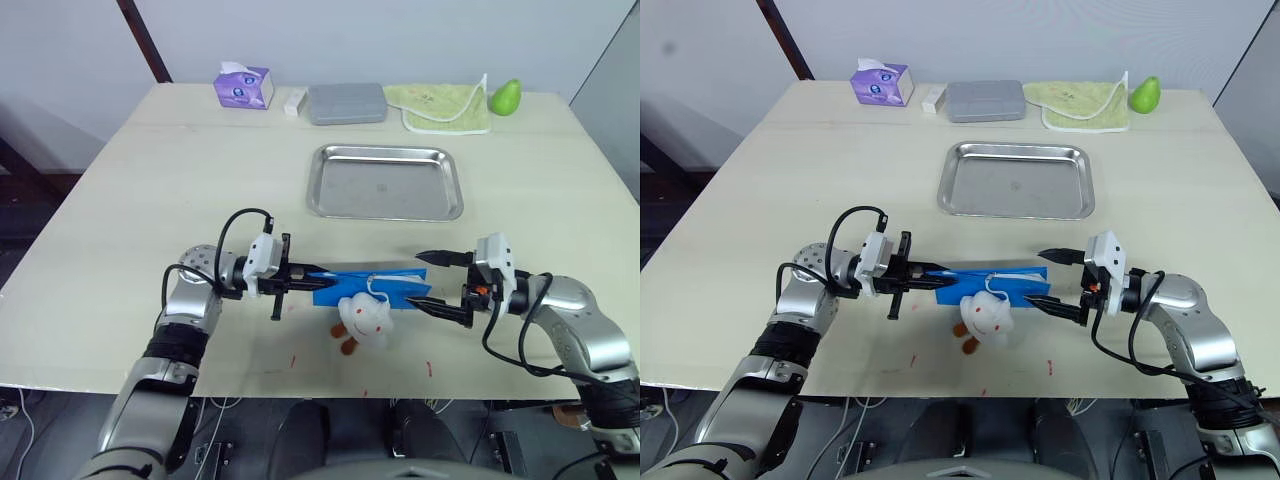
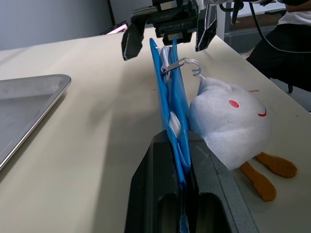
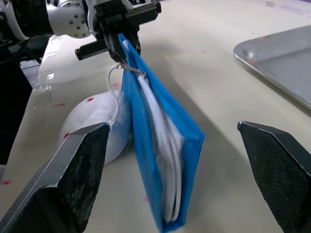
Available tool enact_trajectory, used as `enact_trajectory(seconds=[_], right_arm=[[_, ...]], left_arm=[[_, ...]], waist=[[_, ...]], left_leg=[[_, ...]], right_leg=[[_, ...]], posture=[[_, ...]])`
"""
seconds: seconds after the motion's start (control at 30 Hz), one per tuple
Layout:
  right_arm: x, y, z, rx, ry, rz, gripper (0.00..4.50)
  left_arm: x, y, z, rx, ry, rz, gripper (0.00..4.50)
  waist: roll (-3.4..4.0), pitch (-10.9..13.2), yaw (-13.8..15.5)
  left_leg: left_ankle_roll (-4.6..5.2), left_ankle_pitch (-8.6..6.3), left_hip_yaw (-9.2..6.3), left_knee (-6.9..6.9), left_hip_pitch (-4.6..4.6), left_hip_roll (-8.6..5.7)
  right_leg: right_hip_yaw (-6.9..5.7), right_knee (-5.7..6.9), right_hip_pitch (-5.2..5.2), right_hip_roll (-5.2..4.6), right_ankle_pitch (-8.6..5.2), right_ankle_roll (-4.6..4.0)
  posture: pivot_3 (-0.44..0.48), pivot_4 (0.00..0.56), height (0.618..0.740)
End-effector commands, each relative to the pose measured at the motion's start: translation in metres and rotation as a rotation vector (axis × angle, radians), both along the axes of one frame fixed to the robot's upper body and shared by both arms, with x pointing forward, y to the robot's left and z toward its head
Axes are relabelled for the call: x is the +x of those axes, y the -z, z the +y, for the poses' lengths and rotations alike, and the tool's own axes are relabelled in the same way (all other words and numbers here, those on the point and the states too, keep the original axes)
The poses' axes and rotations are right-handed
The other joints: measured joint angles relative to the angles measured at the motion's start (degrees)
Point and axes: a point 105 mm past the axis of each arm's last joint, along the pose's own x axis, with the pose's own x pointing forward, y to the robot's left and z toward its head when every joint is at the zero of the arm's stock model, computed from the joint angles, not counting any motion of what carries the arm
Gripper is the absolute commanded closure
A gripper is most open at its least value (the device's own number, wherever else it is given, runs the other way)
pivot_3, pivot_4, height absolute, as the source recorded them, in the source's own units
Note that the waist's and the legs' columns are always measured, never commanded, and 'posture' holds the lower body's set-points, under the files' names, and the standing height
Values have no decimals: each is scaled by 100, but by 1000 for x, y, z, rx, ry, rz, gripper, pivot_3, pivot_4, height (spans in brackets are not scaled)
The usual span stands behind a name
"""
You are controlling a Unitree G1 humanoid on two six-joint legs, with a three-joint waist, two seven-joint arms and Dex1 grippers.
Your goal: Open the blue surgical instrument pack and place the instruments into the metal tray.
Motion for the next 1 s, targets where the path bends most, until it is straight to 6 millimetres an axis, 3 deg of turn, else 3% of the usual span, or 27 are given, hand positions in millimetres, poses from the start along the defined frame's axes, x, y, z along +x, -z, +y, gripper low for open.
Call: enact_trajectory(seconds=[0.03,0.27,0.37,0.47,0.63,0.7,0.93,1.0], right_arm=[[2,-7,2,19,-8,-41,59],[3,-7,5,18,-22,-41,59],[4,-7,6,16,-25,-40,801],[5,-7,7,17,-32,-42,2106],[4,-4,11,9,-51,-39,3561],[3,-2,13,5,-62,-35,4475],[2,-2,12,2,-66,-32,4475],[2,-2,11,-1,-66,-33,4500]], left_arm=[[-6,4,1,32,44,9,4500],[-5,3,1,33,44,8,4500],[-5,3,1,34,44,6,4500],[-5,2,1,33,44,5,4500],[-4,2,1,30,42,2,4500],[-5,2,0,29,42,1,4500],[-3,-2,2,-11,13,49,4500],[-1,-7,4,-48,-12,87,3799]], waist=[[0,0,-3],[0,0,-2],[0,0,-3],[0,0,-4],[0,0,-7],[0,0,-9],[0,0,-11],[0,0,-13]], left_leg=[[0,0,0,0,0,0],[0,0,0,0,0,0],[0,0,1,0,0,0],[0,0,1,0,0,0],[0,0,1,0,0,0],[0,0,1,0,0,0],[0,0,0,0,0,1],[0,0,0,0,0,1]], right_leg=[[0,0,0,0,0,0],[0,0,0,0,0,0],[0,0,0,0,0,0],[0,0,0,-1,0,0],[1,0,0,-1,0,0],[0,0,0,0,0,0],[0,0,0,0,0,0],[0,0,0,0,0,0]], posture=[[0,150,736],[0,150,736],[0,150,736],[0,150,736],[0,150,736],[0,150,736],[0,150,736],[0,150,736]])
